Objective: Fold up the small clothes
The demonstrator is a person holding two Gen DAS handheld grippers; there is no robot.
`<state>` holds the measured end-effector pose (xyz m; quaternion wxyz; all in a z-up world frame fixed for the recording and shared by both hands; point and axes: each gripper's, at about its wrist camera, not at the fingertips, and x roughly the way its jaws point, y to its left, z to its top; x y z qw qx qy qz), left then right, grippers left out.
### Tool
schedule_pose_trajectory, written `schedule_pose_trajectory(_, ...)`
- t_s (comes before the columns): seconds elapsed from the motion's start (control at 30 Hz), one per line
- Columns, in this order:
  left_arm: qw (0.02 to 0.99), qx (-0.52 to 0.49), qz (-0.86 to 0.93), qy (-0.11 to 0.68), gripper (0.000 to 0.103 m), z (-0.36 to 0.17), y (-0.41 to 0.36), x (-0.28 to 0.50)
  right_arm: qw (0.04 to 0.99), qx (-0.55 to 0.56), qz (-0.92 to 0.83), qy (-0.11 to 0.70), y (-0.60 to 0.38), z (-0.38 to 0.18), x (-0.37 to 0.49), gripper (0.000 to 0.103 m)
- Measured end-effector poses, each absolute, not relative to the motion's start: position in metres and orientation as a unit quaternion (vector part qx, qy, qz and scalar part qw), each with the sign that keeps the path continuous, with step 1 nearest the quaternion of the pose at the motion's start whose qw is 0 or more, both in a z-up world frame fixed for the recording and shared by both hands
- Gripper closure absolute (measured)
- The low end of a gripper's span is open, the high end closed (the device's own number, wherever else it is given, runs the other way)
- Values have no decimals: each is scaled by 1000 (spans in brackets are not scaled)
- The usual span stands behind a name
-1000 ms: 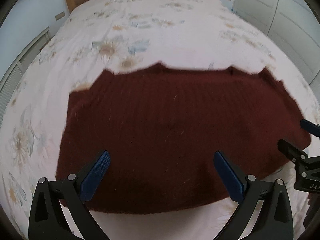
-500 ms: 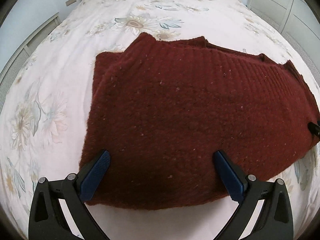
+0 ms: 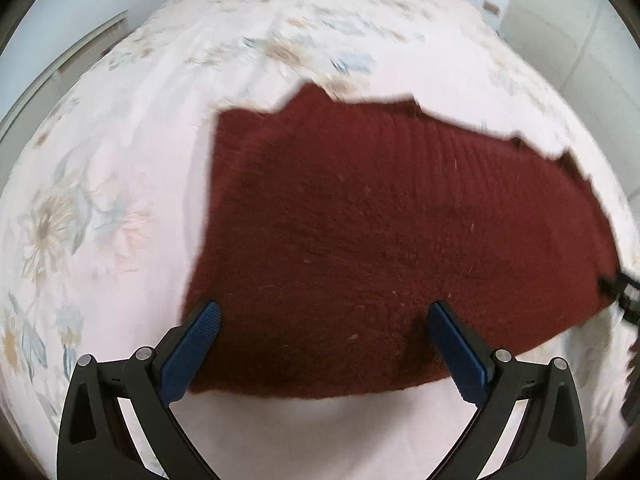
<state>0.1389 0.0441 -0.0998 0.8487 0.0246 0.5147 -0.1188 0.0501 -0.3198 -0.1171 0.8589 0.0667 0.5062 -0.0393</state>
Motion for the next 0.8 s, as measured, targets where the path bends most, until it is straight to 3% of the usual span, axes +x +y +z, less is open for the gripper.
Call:
schedule_pose_trajectory(0.23,848,-31,-99,520,1,-74,92,157,861,69,-42,501,-327,-102,8,0)
schedule_pose_trajectory(0.53,806,-84,-92,578,1,-116,112,181,848,80,-71,519,-346,-109,-28,0)
schedule_pose_trajectory(0.8,800,-90,-108,584,1,-135,107,182,834,95,-101,535,-364,-121,-43,0)
